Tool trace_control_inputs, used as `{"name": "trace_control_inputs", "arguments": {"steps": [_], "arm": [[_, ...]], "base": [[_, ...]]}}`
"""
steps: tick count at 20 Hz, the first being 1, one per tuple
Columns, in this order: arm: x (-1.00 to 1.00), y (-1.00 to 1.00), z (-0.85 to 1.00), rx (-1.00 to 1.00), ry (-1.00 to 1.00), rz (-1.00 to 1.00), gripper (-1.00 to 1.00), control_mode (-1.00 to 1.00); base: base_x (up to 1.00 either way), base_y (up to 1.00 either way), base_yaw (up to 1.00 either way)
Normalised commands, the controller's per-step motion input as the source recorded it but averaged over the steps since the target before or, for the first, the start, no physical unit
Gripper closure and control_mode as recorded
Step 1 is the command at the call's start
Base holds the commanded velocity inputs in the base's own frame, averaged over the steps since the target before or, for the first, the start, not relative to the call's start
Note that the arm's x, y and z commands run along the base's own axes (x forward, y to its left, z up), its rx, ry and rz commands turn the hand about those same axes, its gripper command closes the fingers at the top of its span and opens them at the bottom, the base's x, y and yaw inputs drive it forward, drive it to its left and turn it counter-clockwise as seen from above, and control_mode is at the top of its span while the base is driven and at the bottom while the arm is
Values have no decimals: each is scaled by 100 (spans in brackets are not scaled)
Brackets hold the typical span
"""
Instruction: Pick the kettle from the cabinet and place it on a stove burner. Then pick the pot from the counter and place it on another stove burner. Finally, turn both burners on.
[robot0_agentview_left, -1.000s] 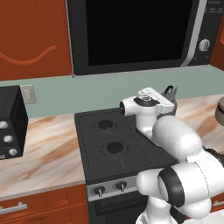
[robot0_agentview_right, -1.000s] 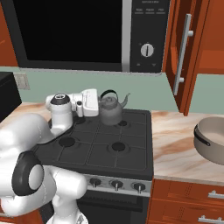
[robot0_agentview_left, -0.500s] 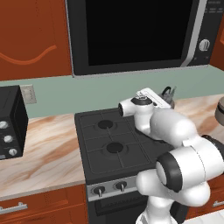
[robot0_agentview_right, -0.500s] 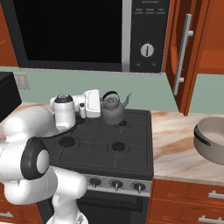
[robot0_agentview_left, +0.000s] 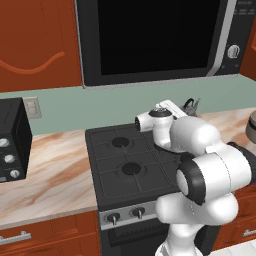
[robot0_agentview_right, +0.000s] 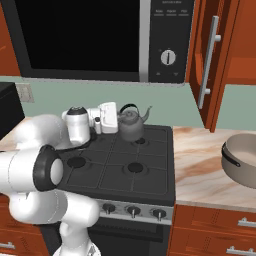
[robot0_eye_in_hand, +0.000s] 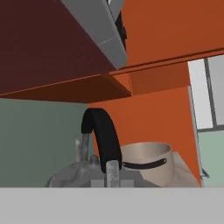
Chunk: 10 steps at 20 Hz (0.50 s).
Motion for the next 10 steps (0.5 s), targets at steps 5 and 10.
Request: {"name": "trace_control_inputs", "arguments": {"steps": [5, 10], "arm": [[18, 0, -17, 0, 0, 0, 100, -100], [16, 0, -24, 0, 0, 0, 100, -100]], "base": [[0, 0, 0], [0, 0, 0]]}}
